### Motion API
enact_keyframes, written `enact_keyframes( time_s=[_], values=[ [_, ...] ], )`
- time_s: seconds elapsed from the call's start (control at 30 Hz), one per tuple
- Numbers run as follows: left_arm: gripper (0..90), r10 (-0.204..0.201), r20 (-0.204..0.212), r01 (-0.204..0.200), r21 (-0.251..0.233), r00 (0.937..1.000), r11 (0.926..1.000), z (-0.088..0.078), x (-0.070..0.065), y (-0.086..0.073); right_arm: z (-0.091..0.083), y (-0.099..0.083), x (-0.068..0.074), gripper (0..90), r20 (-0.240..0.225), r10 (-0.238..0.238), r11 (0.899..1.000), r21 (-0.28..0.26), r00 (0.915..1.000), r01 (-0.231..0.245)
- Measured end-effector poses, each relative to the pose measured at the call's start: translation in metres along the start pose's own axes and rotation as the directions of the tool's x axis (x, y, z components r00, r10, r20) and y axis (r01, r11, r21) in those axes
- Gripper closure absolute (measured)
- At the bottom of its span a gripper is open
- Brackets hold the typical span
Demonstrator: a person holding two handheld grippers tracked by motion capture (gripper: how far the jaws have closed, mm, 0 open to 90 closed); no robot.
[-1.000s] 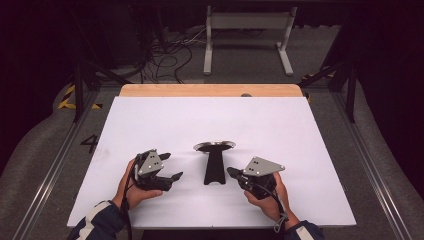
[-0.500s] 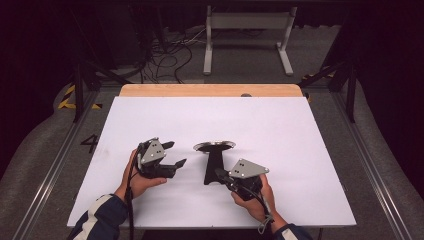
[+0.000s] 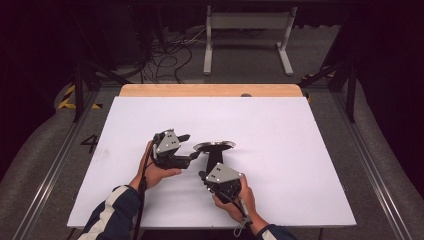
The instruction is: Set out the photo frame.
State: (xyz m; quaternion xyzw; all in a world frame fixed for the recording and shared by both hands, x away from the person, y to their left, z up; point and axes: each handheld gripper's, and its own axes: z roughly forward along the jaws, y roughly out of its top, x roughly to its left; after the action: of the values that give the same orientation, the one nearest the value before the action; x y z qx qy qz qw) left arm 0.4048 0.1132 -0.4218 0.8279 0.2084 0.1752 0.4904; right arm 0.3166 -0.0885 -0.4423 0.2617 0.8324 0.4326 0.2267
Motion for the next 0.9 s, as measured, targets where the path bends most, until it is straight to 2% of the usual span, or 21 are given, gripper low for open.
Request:
enact_keyframes(
  time_s=[0.03,0.1,0.17,0.27,0.4,0.5,0.6,0.63,0.7,0.77,0.9],
  values=[
    [39.2,-0.012,0.027,0.012,-0.004,0.9996,0.9999,0.004,0.001,-0.001,0.001,0.000,0.000,90.0,0.007,-0.002,1.000,0.004,1.0000,0.002],
    [43.9,-0.011,0.024,0.011,0.004,0.9996,0.9999,0.009,0.002,-0.002,0.004,-0.001,0.001,90.0,0.033,-0.015,1.000,0.018,0.9993,0.014],
    [45.6,-0.016,0.039,0.016,0.003,0.9991,0.9999,0.012,0.003,-0.003,0.005,-0.003,-0.001,90.0,0.029,0.003,1.000,0.019,0.9996,-0.003],
    [53.0,0.008,0.041,-0.008,0.006,0.9991,0.9999,0.014,0.000,-0.002,0.005,-0.002,0.002,90.0,0.047,-0.011,1.000,0.030,0.9988,0.010],
    [55.8,0.033,0.030,-0.033,0.006,0.9990,0.9994,0.014,-0.004,0.001,0.007,-0.001,0.009,90.0,0.035,-0.018,0.999,0.033,0.9992,0.016],
    [56.3,0.031,0.037,-0.031,0.006,0.9988,0.9995,0.015,-0.004,0.001,0.010,0.000,0.011,90.0,0.035,-0.020,0.999,0.035,0.9992,0.019],
    [54.5,0.023,0.053,-0.023,0.009,0.9983,0.9997,0.018,-0.004,0.001,0.015,-0.001,0.010,90.0,0.049,-0.007,0.999,0.050,0.9988,0.004],
    [55.5,0.025,0.046,-0.026,0.011,0.9986,0.9996,0.020,-0.004,0.000,0.016,-0.002,0.010,90.0,0.058,0.003,0.998,0.056,0.9983,-0.006],
    [59.0,0.029,0.061,-0.029,0.012,0.9977,0.9995,0.021,-0.003,0.000,0.016,-0.004,0.008,90.0,0.050,0.022,0.998,0.061,0.9985,-0.025],
    [63.6,0.036,0.065,-0.037,0.014,0.9972,0.9992,0.021,-0.004,0.000,0.015,-0.003,0.009,90.0,0.060,0.009,0.998,0.067,0.9982,-0.013],
    [64.8,0.027,0.066,-0.028,0.007,0.9975,0.9996,0.019,-0.005,0.001,0.013,-0.005,0.009,90.0,0.053,0.031,0.997,0.069,0.9981,-0.034]
  ],
)
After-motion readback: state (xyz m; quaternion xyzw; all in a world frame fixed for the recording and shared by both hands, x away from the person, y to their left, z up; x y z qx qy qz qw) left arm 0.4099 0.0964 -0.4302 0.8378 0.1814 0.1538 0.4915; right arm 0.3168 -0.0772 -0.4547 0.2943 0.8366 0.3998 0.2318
